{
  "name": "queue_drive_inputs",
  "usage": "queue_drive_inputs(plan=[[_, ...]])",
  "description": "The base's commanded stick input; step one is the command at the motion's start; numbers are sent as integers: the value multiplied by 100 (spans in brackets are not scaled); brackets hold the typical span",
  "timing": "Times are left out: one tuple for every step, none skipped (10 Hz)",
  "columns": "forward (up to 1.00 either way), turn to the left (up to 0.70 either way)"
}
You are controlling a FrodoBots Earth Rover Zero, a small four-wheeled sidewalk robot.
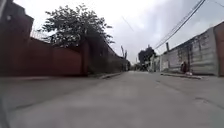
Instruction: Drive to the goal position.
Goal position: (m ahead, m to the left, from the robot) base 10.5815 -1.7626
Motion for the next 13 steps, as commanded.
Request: queue_drive_inputs(plan=[[85, 0], [85, 0], [85, -4], [85, -16], [85, -30], [85, -34], [85, -34], [85, -31], [85, -6], [85, 0], [85, 0], [85, 0], [85, 0]])
